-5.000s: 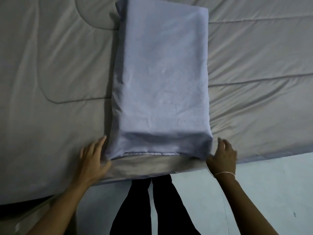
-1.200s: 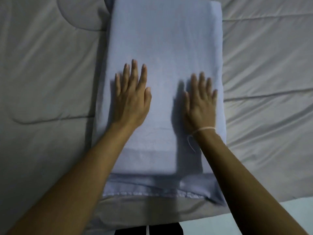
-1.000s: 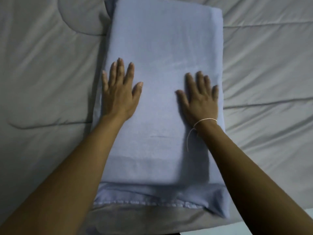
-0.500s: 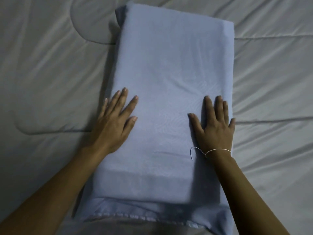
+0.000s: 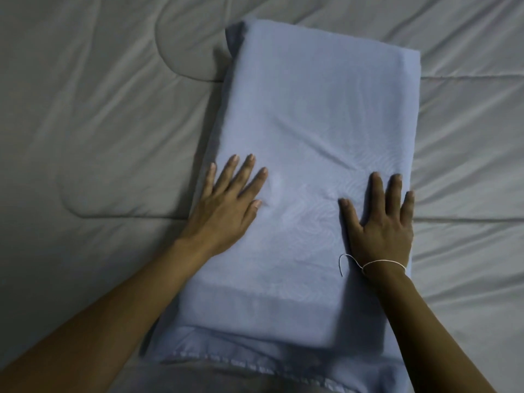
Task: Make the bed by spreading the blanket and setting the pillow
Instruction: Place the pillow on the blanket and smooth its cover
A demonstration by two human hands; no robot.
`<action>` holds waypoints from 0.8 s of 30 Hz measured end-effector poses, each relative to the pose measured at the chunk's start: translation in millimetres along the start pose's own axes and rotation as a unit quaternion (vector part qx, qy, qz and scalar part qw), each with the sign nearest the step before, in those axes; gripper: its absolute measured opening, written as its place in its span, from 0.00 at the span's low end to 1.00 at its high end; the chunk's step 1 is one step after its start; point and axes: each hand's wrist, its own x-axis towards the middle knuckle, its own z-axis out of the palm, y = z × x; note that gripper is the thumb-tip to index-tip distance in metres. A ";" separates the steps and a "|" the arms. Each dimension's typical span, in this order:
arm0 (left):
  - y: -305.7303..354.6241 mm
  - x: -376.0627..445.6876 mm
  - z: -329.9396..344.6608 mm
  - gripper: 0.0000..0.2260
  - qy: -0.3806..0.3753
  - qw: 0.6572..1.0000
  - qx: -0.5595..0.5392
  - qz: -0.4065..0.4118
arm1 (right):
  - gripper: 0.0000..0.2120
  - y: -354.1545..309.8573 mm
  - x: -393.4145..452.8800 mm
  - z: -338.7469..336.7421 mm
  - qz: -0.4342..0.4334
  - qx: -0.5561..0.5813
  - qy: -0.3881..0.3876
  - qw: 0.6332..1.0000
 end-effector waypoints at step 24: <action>-41.0 28.5 -24.2 0.40 -0.199 0.668 -0.580 -0.422 | 0.39 -4.5 3.8 -30.8 0.112 0.197 -0.003 0.974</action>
